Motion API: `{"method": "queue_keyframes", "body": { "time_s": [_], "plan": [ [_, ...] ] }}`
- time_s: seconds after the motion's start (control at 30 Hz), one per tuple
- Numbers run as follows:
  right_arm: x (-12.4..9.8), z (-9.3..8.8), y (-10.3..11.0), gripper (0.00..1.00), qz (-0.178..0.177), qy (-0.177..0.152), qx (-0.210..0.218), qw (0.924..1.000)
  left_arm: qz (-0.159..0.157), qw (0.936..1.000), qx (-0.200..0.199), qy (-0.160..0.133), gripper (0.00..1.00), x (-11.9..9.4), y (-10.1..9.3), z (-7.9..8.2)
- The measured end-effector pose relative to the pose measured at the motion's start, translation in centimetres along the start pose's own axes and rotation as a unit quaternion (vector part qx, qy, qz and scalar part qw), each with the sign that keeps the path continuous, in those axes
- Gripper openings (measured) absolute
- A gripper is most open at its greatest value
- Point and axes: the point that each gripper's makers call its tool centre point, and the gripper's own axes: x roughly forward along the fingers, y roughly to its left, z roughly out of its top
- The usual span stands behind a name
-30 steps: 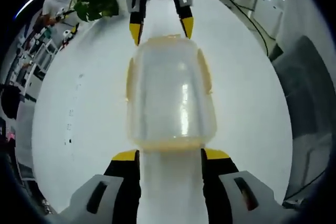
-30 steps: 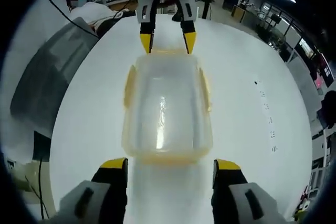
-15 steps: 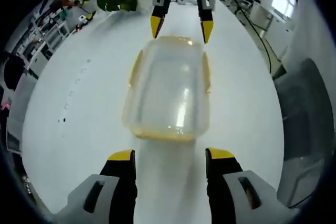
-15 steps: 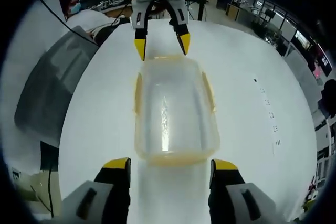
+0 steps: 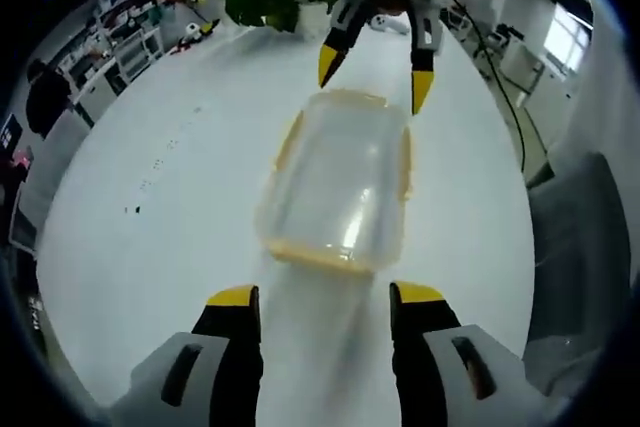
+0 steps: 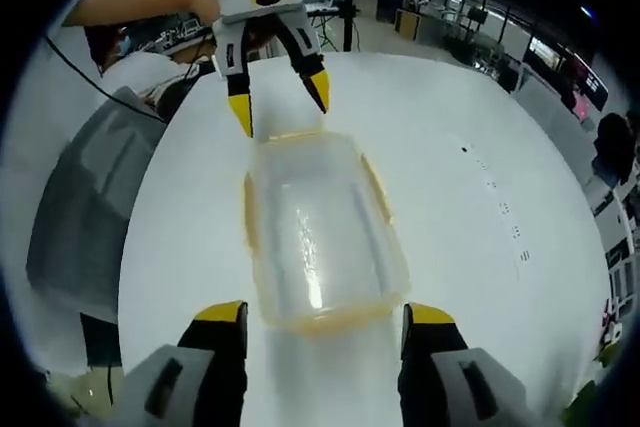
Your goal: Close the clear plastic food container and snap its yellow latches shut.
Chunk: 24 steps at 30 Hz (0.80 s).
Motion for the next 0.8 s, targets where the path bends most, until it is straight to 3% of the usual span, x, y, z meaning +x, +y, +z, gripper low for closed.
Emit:
{"method": "queue_keyframes", "body": {
  "time_s": [0.2,0.3,0.33,0.5,0.6,0.8],
  "plan": [
    [0.1,0.5,0.0,0.59,-0.007,-0.01,0.033,0.9994,0.01,0.9987,-0.048,-0.016,0.51,-0.4,0.3,0.6],
    [-0.3,1.5,-0.7,0.6,-0.021,-0.038,0.088,0.9952,0.004,0.9946,-0.098,-0.036,0.54,-0.4,0.2,0.9],
    [-0.4,1.6,-0.9,0.61,-0.026,-0.043,0.099,0.9938,0.009,0.9948,-0.095,-0.036,0.54,-0.5,0.5,0.9],
    [-0.7,2.0,-1.4,0.61,-0.043,-0.045,0.122,0.9906,0.015,0.9882,-0.144,-0.05,0.53,-0.6,0.6,1.0],
    [-1.1,2.0,-1.8,0.61,-0.055,-0.046,0.137,0.9879,0.012,0.9871,-0.152,-0.048,0.54,-0.6,0.3,1.0],
    [-1.0,1.6,-1.9,0.58,-0.065,-0.04,0.169,0.9827,0.036,0.9822,-0.177,-0.052,0.54,-0.6,0.5,1.3]
  ]
}}
